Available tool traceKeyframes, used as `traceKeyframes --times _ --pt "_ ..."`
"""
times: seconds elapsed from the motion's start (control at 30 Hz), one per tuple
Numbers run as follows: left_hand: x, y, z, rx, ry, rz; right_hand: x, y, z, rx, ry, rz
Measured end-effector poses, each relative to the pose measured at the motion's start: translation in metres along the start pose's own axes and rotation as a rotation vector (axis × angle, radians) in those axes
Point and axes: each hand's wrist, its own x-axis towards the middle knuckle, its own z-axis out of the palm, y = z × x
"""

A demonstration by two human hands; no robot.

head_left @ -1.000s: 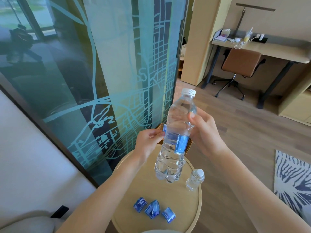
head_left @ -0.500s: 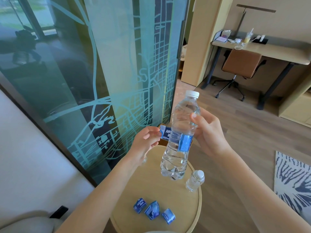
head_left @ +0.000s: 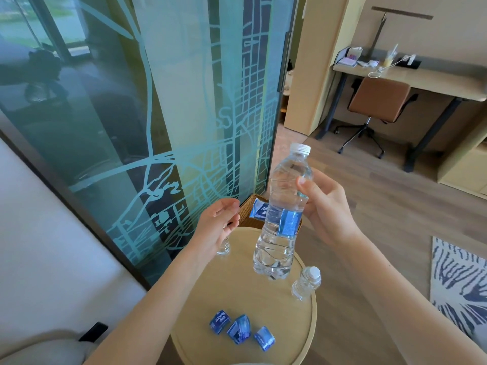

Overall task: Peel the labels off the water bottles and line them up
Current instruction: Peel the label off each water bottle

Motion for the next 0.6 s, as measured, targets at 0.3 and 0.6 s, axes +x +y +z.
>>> traceKeyframes --times 0.3,0.6 --pt "-0.034 0.0 0.003 0.495 -0.123 0.229 0.001 0.001 -0.001 -0.028 0.006 -0.06" --pt "-0.064 -0.015 0.031 0.622 -0.228 0.294 0.006 -0.002 0.004 -0.036 0.051 -0.087"
